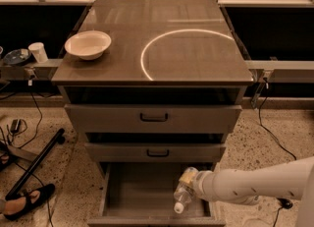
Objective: Place blue plastic bottle into bottom drawer
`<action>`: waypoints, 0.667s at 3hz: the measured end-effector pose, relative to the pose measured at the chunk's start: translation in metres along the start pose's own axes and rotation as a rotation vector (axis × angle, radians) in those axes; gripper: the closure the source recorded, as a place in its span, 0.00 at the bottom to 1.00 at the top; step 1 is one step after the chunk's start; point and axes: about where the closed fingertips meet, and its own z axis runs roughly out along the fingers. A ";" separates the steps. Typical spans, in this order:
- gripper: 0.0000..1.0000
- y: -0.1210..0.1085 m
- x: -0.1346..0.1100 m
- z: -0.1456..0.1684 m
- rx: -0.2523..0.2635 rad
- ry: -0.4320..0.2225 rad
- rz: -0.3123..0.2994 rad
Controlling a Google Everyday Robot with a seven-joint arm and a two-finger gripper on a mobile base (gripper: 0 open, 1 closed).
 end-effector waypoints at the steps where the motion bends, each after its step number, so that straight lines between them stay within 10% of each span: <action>1: 1.00 -0.002 0.007 0.000 -0.002 0.014 0.009; 2: 1.00 0.001 0.000 0.012 -0.030 0.009 0.040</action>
Offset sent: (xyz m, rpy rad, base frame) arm 0.0275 0.0066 -0.0180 0.0889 -0.0167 -0.0729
